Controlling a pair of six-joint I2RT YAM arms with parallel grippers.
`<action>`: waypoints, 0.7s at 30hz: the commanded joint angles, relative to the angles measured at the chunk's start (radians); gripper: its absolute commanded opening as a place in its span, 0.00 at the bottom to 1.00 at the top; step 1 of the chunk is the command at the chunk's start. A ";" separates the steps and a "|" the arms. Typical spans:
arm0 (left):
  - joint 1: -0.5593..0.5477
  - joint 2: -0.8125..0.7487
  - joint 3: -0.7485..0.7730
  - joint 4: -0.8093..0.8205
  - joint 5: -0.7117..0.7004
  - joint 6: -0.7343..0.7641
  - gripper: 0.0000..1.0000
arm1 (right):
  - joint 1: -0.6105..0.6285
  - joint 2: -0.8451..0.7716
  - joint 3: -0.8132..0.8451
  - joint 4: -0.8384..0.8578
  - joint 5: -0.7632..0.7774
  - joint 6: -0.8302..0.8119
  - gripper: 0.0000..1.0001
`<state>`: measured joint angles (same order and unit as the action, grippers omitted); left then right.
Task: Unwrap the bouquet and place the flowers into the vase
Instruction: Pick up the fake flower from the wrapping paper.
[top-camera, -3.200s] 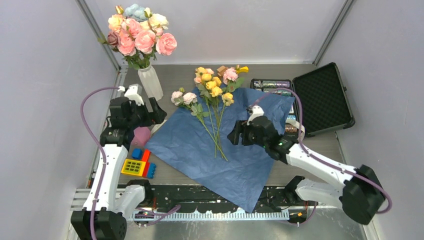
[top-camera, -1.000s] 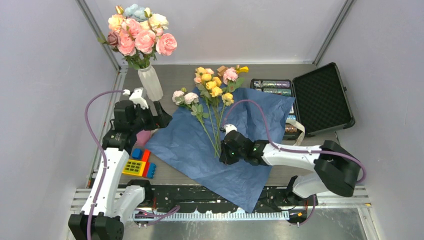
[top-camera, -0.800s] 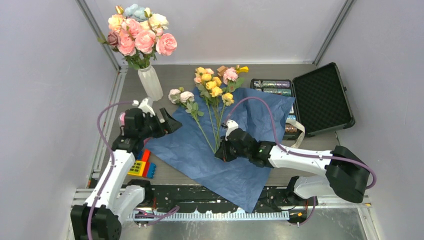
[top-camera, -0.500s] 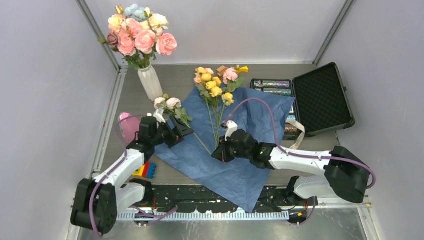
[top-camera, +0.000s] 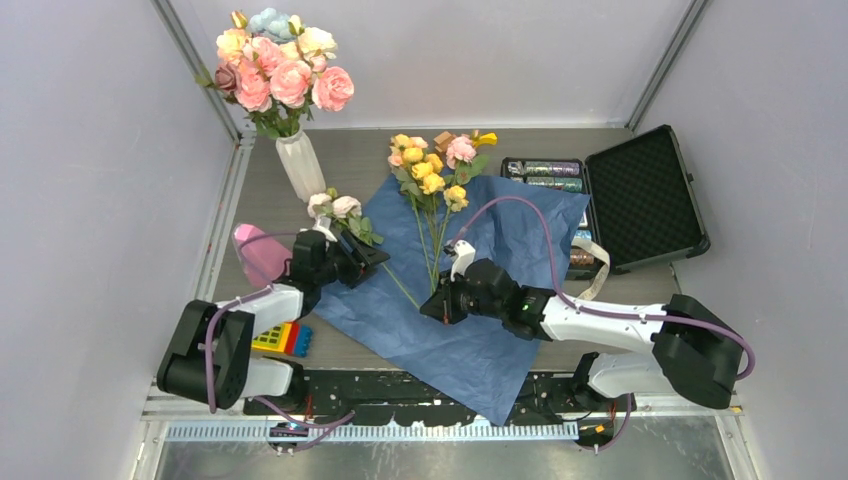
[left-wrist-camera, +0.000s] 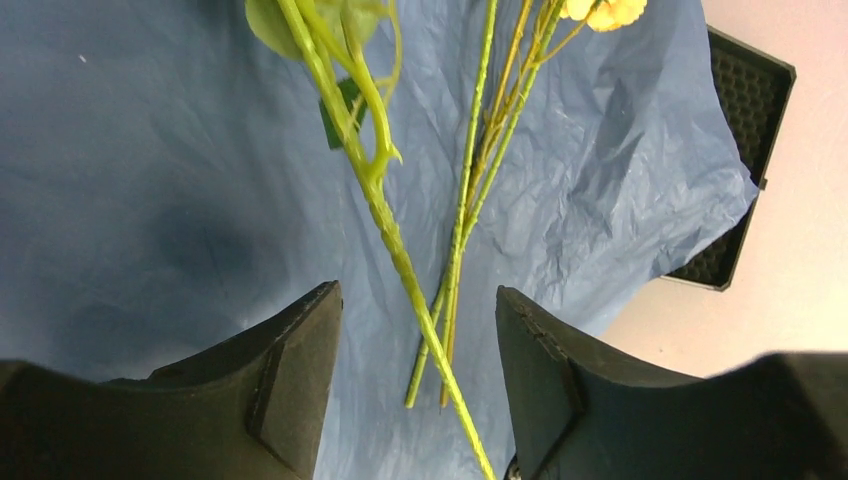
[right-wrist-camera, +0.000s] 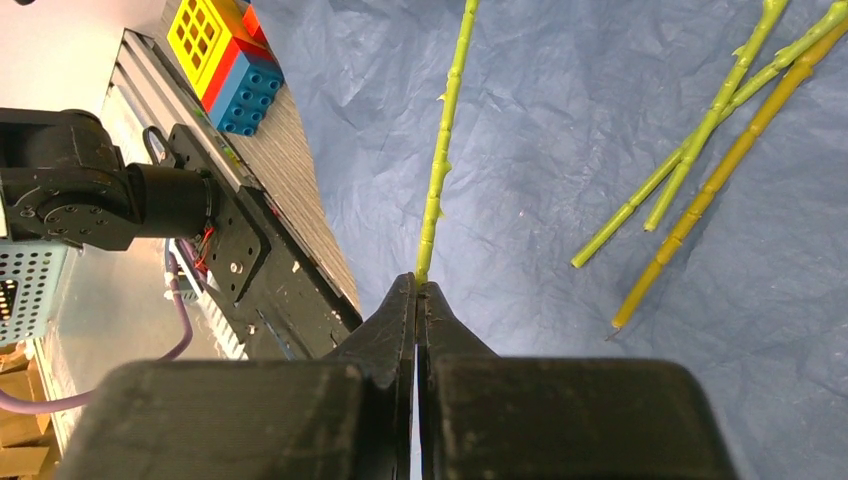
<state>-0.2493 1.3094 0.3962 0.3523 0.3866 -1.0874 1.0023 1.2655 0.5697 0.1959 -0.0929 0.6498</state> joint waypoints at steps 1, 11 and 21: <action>0.001 0.045 0.021 0.114 -0.076 -0.003 0.58 | 0.007 -0.054 -0.013 0.062 -0.018 0.002 0.00; 0.010 0.159 0.059 0.176 -0.136 -0.004 0.47 | 0.007 -0.096 -0.031 0.049 -0.029 0.000 0.00; 0.016 0.187 0.104 0.177 -0.169 0.008 0.28 | 0.007 -0.103 -0.040 0.045 -0.046 -0.002 0.00</action>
<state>-0.2428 1.4864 0.4625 0.4782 0.2546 -1.0924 1.0023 1.1950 0.5343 0.2028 -0.1246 0.6514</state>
